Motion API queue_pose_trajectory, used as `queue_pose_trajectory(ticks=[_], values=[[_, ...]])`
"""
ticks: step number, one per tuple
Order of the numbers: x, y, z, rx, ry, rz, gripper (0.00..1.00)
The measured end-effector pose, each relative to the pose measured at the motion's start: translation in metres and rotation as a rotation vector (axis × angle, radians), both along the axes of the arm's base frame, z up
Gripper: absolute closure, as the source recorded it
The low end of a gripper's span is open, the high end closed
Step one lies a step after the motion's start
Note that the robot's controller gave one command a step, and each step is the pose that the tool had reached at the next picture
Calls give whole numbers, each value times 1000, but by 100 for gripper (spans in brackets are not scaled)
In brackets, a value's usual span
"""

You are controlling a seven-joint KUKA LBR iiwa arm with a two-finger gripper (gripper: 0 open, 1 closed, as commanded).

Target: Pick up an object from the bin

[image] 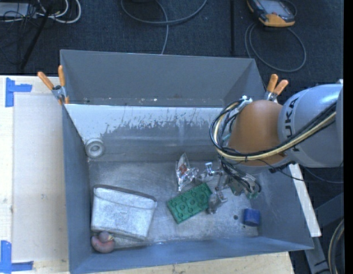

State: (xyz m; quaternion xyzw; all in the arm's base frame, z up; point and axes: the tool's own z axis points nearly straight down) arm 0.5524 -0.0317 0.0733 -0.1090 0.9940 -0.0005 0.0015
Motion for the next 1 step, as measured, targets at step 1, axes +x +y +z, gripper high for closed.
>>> queue_pose_trajectory(ticks=[1], values=[[2,-9,191,-1,-5,326,100]])
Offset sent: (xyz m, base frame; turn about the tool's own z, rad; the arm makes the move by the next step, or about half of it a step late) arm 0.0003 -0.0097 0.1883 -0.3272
